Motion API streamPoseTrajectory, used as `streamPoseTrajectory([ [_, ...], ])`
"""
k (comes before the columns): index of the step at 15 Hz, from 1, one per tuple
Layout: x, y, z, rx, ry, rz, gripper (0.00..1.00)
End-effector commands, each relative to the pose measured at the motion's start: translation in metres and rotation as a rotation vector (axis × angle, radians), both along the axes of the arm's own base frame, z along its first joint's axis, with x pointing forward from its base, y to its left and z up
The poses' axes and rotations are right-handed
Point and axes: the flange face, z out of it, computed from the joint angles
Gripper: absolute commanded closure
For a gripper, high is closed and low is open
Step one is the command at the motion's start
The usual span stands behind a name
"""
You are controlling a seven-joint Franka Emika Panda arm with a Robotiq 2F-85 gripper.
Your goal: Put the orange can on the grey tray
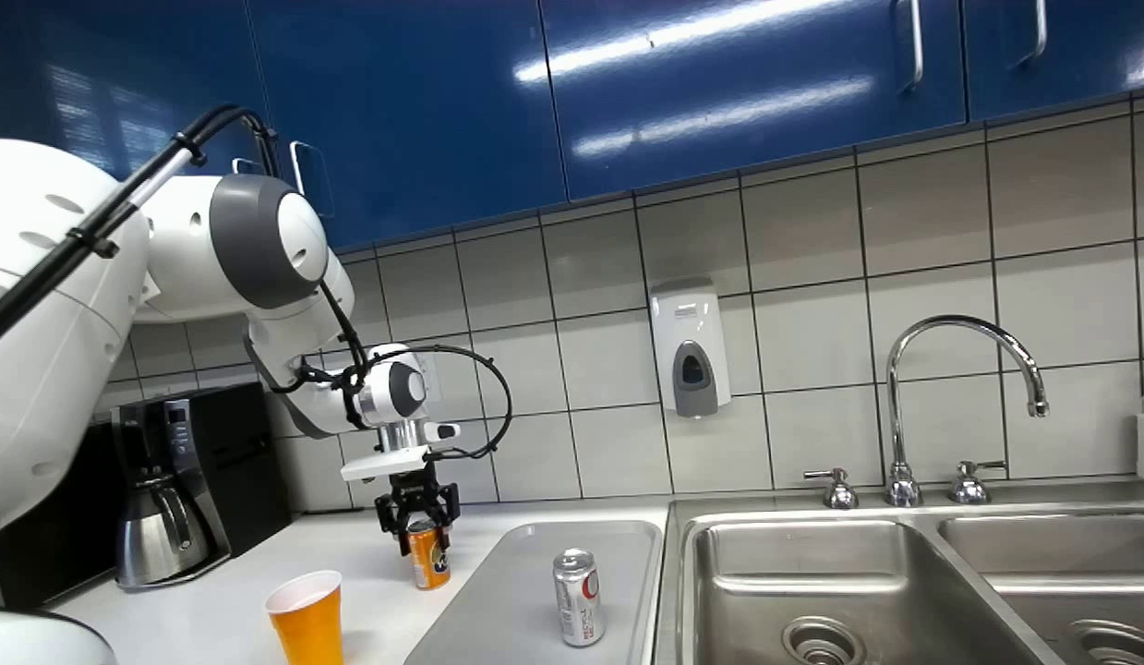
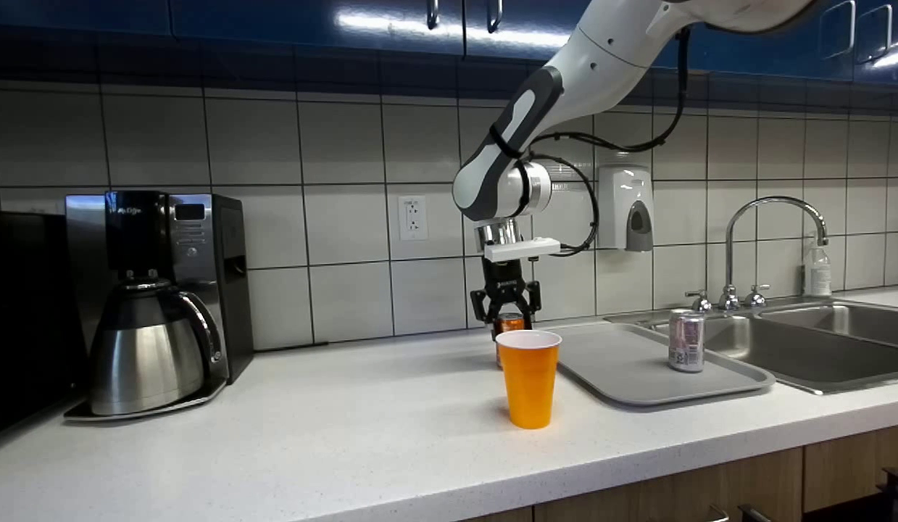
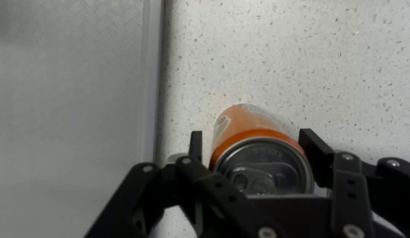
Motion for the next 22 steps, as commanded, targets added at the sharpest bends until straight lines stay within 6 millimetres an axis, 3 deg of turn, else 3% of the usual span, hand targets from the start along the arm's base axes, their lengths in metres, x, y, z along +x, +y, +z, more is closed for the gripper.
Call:
streamPoseTrajectory([
  [1,-0.005,-0.002,0.009,-0.017,-0.021,0.02,0.55],
  [2,-0.006,-0.002,0.01,-0.016,-0.023,0.019,0.62],
  [8,-0.042,0.003,0.035,0.016,-0.08,0.024,0.62],
  [12,-0.073,-0.002,0.067,0.023,-0.127,0.013,0.62],
  [18,-0.097,-0.043,0.101,0.025,-0.142,-0.068,0.62],
  [22,-0.1,-0.085,0.103,0.019,-0.131,-0.147,0.62],
])
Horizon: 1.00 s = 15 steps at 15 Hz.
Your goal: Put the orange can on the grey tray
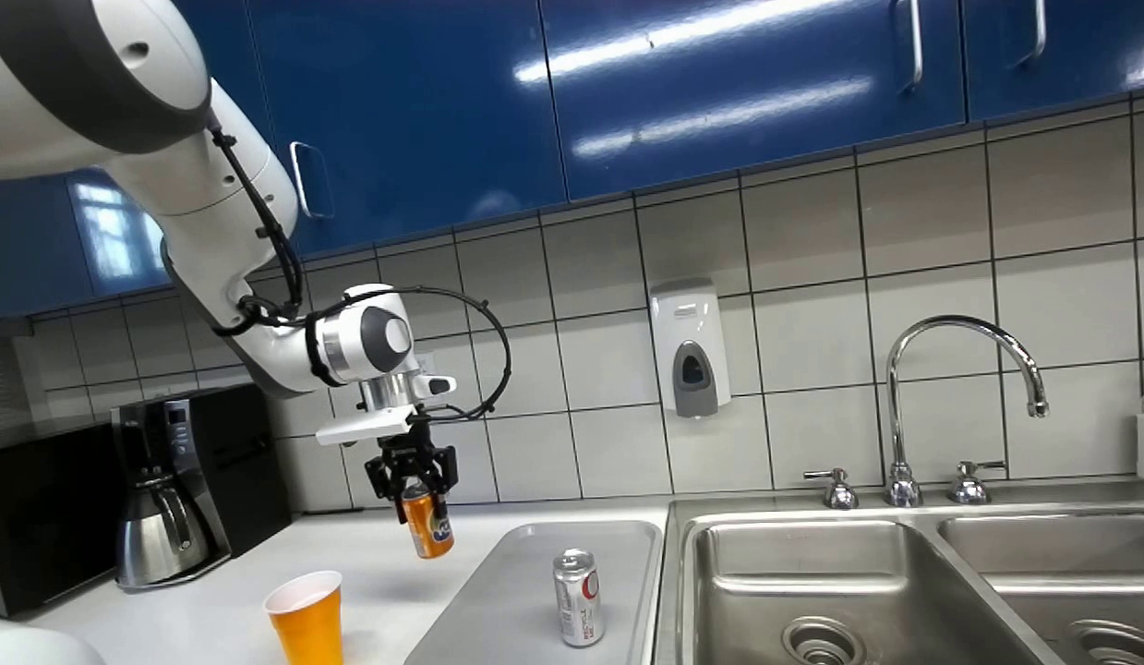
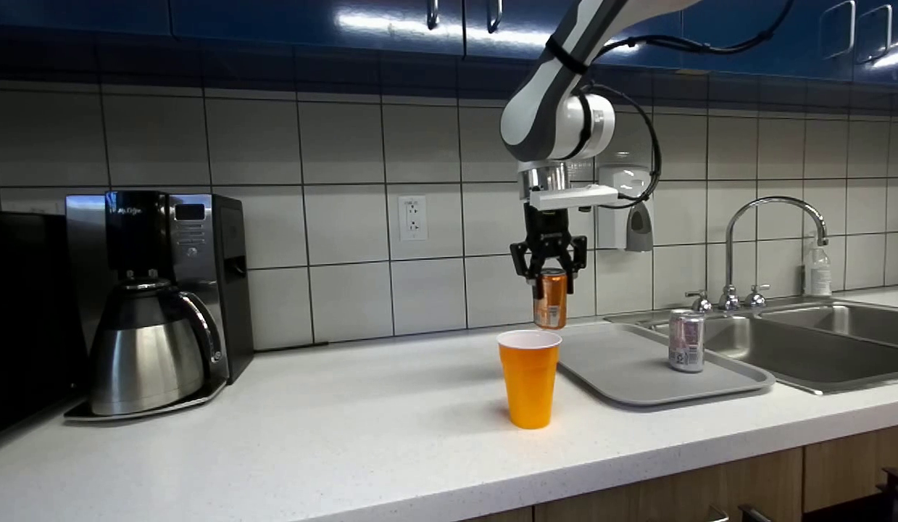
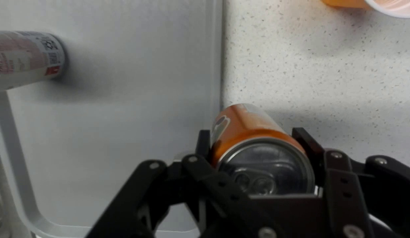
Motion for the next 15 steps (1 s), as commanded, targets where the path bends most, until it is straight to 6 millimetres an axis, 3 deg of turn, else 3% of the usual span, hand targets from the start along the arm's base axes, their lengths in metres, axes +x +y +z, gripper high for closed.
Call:
streamPoseTrajectory([
  [1,-0.008,-0.038,0.005,0.013,0.004,-0.096,0.62],
  [6,-0.002,-0.066,-0.019,-0.007,0.051,-0.195,0.62],
  [15,-0.011,-0.078,-0.055,-0.026,0.11,-0.281,0.62],
])
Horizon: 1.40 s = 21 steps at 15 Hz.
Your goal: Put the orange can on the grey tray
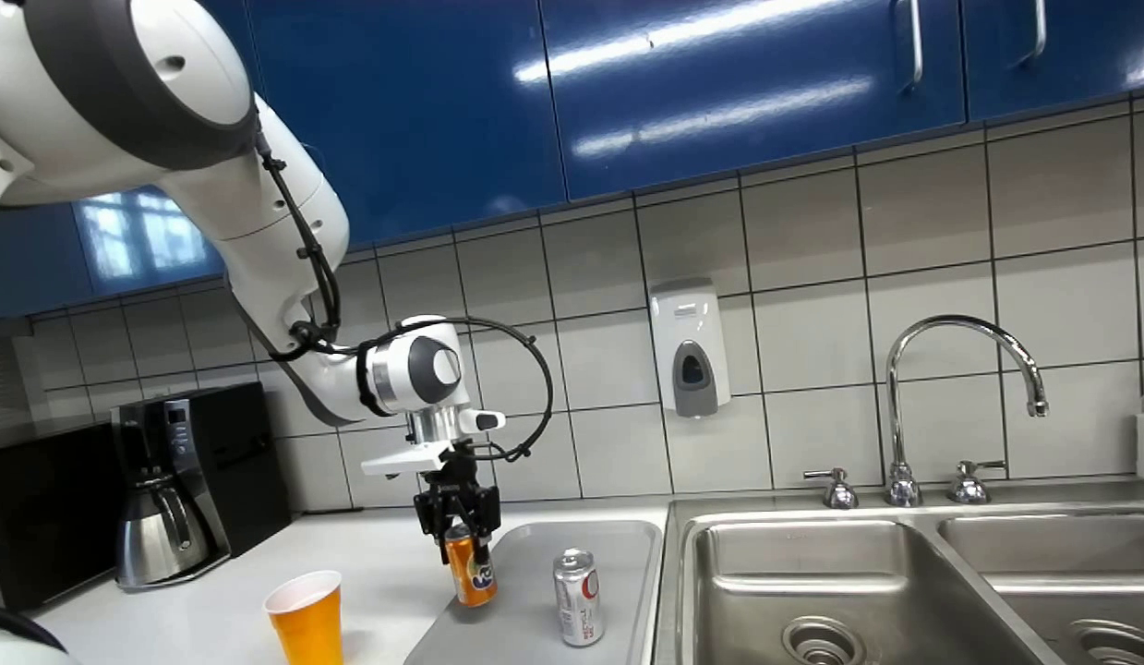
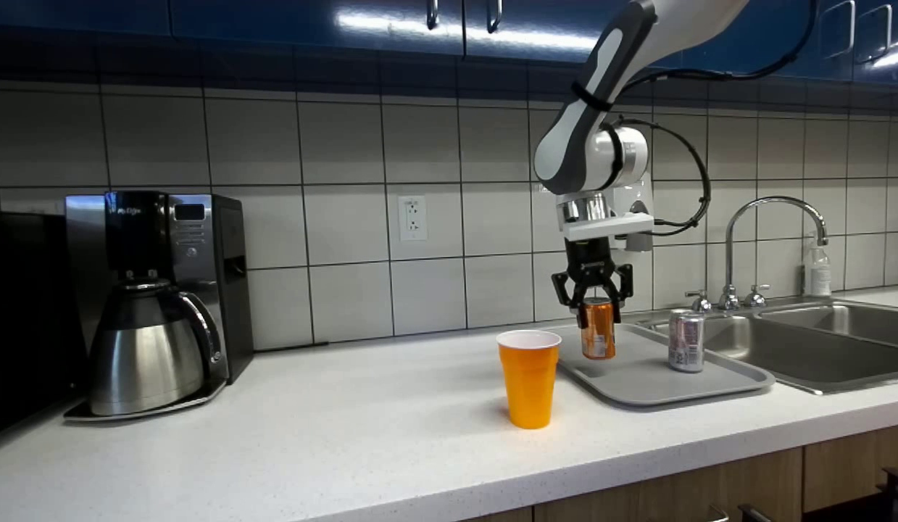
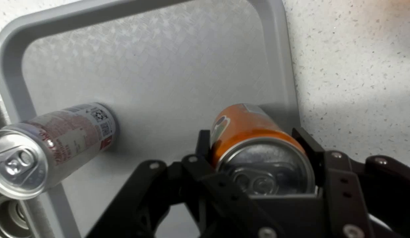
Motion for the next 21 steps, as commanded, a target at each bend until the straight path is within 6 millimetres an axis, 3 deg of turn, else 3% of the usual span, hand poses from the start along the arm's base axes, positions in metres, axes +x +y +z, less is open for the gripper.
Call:
streamPoseTrajectory([
  [1,-0.006,-0.009,0.0,-0.008,0.01,-0.06,0.62],
  [18,-0.011,-0.019,-0.02,-0.015,0.044,-0.089,0.62],
  [19,-0.013,-0.019,-0.019,-0.014,0.049,-0.085,0.12],
  [21,-0.014,-0.018,-0.018,-0.015,0.047,-0.087,0.05],
])
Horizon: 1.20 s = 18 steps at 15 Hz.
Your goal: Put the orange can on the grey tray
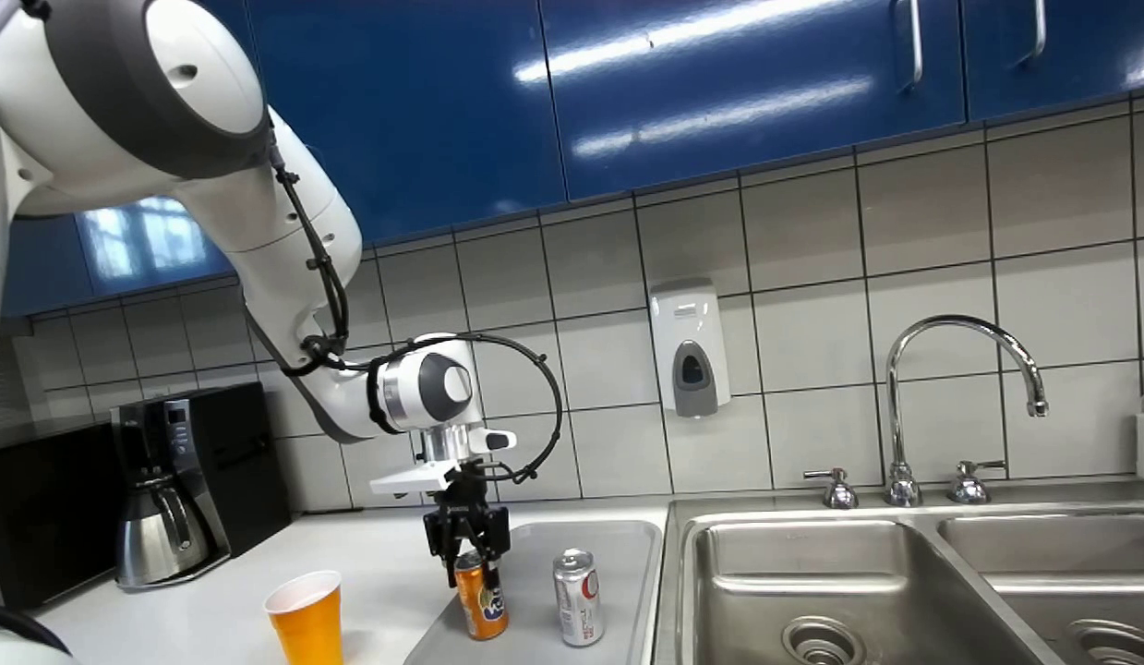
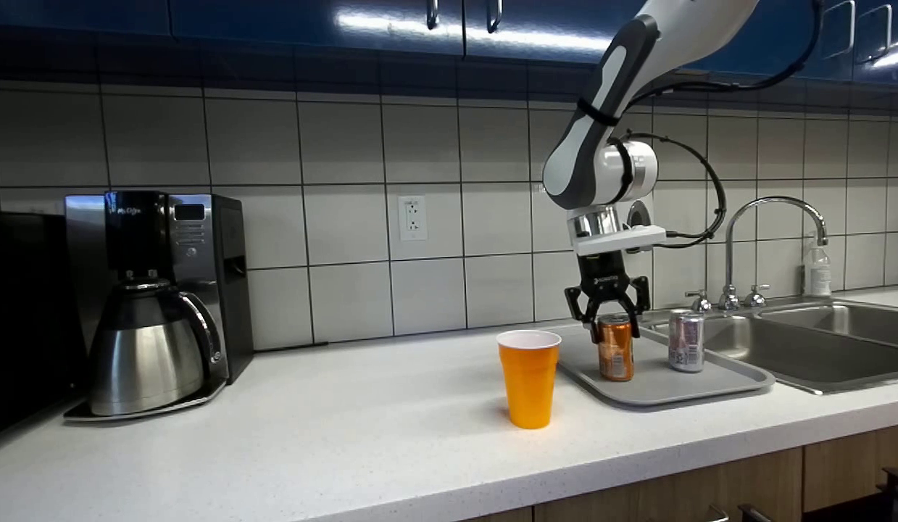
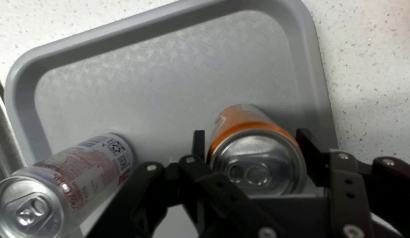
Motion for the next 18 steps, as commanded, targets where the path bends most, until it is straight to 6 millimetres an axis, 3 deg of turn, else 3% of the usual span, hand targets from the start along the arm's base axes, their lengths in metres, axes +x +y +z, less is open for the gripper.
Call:
streamPoseTrajectory([
  [1,-0.003,-0.001,0.009,0.002,-0.006,-0.027,0.01],
  [5,-0.01,0.001,0.02,0.0,-0.024,-0.021,0.0],
  [10,-0.026,-0.002,0.052,-0.019,-0.07,-0.014,0.0],
  [14,-0.053,-0.004,0.077,-0.042,-0.112,-0.015,0.0],
  [18,-0.09,0.007,0.078,-0.032,-0.113,0.02,0.0],
])
